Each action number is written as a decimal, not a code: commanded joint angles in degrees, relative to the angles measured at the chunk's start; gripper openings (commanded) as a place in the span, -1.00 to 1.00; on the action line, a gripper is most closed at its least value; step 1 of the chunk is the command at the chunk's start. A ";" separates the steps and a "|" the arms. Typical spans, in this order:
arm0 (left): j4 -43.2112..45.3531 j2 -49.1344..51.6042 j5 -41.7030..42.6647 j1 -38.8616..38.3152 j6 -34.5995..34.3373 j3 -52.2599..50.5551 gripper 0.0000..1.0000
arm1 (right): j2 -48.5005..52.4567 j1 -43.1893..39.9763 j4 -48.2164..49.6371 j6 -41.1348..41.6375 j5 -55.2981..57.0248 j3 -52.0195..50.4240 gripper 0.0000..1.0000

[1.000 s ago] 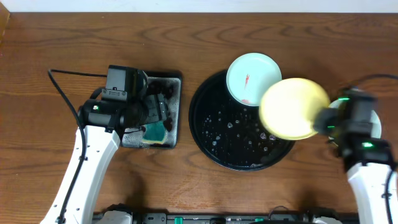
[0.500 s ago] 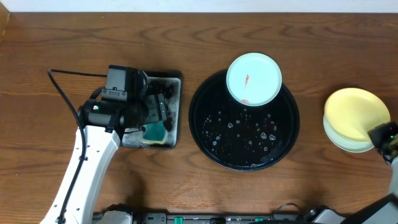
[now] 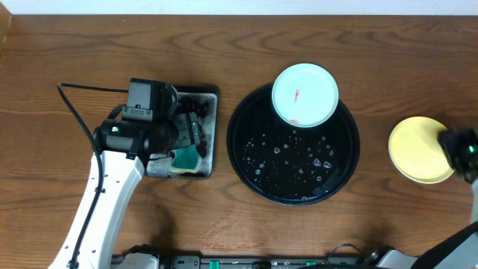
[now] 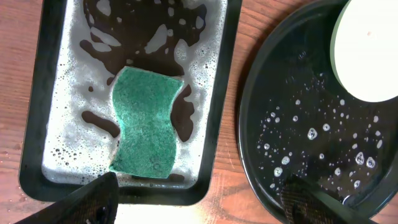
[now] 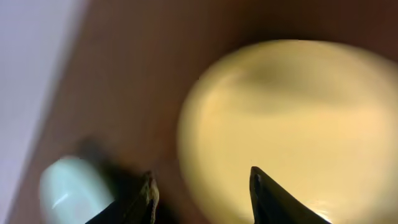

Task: Clean dirty plates on tray and stack at the side
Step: 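Drag the red-stained mint plate to tray center with the right gripper, then grasp the green sponge in the basin with the left gripper and lift, then scrub the mint plate with the sponge while the right gripper holds it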

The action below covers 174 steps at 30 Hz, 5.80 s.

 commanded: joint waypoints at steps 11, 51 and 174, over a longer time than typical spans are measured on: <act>-0.13 0.00 0.02 0.15 0.55 0.72 0.67 | 5.44 44.24 8.02 -23.52 26.99 2.56 0.07; -0.13 0.00 0.02 0.15 0.55 0.72 0.68 | 6.27 45.64 2.84 -8.57 23.61 2.56 -0.98; 16.06 15.74 4.94 -26.18 -13.53 6.49 -0.86 | 3.87 43.32 -11.37 -18.69 13.49 -2.40 -0.39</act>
